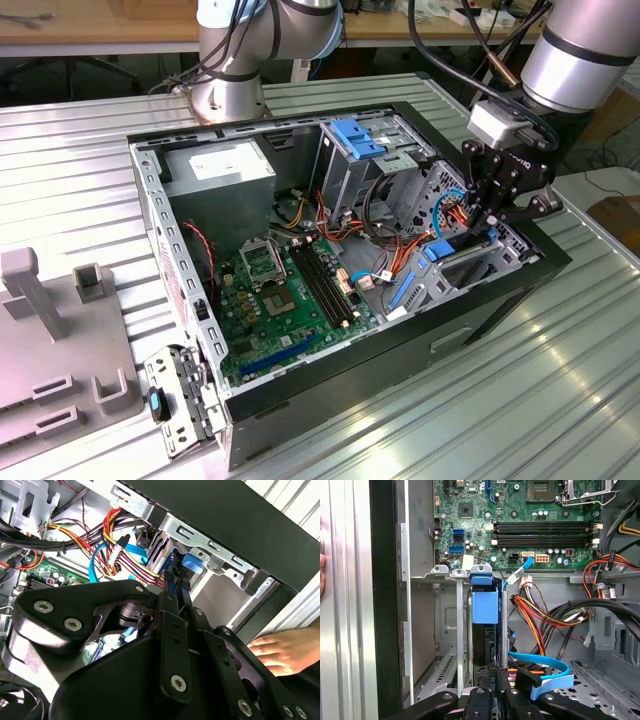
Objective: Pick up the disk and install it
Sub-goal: 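Insert the disk into the insertion slot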
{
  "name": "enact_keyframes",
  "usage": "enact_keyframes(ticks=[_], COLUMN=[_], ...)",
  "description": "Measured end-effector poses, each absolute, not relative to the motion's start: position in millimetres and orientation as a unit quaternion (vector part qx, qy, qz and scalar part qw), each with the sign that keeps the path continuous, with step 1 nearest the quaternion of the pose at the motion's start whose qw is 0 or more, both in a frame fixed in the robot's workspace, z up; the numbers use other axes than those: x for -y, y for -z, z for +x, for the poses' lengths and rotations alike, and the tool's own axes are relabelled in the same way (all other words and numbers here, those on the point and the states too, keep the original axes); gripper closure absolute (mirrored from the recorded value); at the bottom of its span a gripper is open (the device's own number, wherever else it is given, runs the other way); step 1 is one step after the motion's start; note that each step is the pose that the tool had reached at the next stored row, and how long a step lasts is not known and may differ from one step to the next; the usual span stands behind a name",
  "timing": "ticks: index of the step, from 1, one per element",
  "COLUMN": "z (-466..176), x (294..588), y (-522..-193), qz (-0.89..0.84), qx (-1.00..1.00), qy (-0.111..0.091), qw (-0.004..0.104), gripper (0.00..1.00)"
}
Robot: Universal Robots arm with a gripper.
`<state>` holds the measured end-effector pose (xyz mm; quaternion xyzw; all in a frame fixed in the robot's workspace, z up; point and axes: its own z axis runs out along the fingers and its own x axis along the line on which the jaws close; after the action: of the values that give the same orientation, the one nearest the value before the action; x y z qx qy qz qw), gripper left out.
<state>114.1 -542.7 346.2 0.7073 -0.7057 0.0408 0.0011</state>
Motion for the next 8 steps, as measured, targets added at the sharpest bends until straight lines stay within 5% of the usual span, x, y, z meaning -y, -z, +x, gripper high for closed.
enact_keyframes(ticks=[8], z=[114.1], x=[542.3], y=[-346.7], qz=[0.706], qx=[0.707], qy=[-0.041], qw=[0.001], gripper=[0.83])
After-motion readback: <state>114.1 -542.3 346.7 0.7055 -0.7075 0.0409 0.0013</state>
